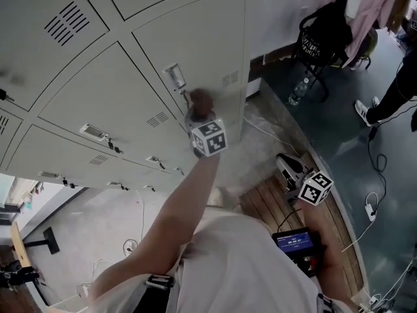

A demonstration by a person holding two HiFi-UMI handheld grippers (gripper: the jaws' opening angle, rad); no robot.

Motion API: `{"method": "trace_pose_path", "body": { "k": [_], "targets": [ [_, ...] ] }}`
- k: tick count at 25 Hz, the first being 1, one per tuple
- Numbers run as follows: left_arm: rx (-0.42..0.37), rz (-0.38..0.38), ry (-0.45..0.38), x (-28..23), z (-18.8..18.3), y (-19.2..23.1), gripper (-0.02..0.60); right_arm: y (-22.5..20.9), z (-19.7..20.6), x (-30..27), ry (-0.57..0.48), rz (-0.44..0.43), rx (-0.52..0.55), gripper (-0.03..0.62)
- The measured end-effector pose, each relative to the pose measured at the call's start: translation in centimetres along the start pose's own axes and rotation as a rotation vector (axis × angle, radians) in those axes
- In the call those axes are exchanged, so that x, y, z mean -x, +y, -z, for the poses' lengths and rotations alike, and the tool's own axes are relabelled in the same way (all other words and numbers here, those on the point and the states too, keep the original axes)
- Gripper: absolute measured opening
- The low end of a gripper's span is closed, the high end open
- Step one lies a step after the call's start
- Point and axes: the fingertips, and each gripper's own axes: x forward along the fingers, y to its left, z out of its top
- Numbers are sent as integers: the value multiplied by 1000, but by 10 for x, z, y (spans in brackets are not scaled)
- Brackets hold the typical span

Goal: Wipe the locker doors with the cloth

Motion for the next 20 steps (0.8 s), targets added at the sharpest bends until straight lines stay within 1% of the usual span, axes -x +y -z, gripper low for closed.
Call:
{"method": "trace_pose_path", "body": {
  "k": [2, 5, 7, 9, 10, 12, 14, 16, 18, 20],
  "targets": [
    [12, 9, 31, -9, 12, -7, 77, -2, 2, 5, 7, 13, -5, 23],
    [45, 37, 99, -24, 31, -21, 77, -3, 2, 10, 9, 22, -4, 23],
    [31, 68, 136, -33, 40, -35, 77, -2, 1, 11, 11, 22, 4, 23],
    [14, 75, 147, -38, 38, -39, 77, -1, -1, 11, 6, 20, 7, 23],
    [8, 71, 128, -36, 31, -39, 77, -1, -3, 12, 1, 21, 5, 23],
    [19, 62, 41, -24, 3, -37, 77, -3, -5, 14, -13, 25, -2, 23],
    [66, 43, -61, -8, -36, -26, 77, -5, -7, 13, -23, 24, 0, 23],
    [111, 21, -141, 9, -80, -12, 77, -6, -8, 9, -34, 14, 2, 23],
    [138, 16, -187, 24, -119, -2, 77, -6, -8, 5, -45, 0, -2, 23],
    [162, 32, -222, 39, -157, 4, 77, -4, -7, 0, -56, -17, -7, 23]
  ]
}}
